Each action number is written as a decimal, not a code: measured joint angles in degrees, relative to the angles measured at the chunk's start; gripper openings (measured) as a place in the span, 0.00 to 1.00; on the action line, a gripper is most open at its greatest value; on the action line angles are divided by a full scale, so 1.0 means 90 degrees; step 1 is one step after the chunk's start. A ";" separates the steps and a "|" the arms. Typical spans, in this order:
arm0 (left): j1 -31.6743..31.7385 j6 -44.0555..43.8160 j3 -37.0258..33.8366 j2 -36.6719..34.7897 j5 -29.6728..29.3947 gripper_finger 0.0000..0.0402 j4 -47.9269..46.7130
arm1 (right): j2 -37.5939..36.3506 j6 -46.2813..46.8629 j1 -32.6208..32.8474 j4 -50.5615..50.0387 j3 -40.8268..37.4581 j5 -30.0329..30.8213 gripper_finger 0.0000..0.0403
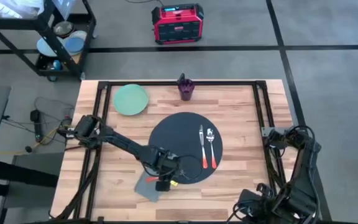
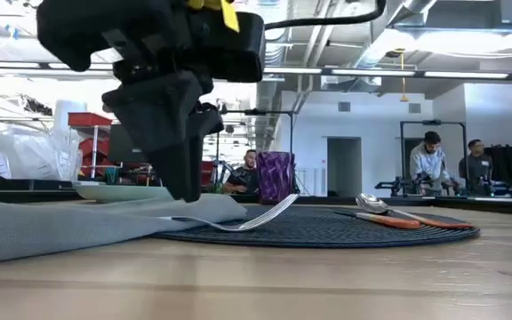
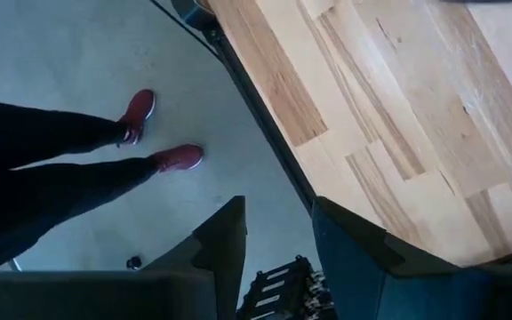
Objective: Set table place
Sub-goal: Put the orange fork on the table napkin
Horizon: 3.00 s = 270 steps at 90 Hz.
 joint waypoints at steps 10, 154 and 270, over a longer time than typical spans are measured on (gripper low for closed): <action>-0.0020 0.0004 0.0000 0.0000 0.0096 0.20 0.0123 | 0.0000 0.0000 0.0001 -0.0002 0.0000 -0.0002 0.29; -0.0061 -0.0093 0.0593 0.0359 0.0108 0.11 -0.0590 | 0.0000 0.0007 0.0005 0.0292 0.0000 -0.0014 0.29; -0.0049 -0.0033 0.0532 0.0459 -0.0194 0.08 -0.0589 | 0.0000 0.0007 0.0005 0.0042 0.0000 0.0000 0.29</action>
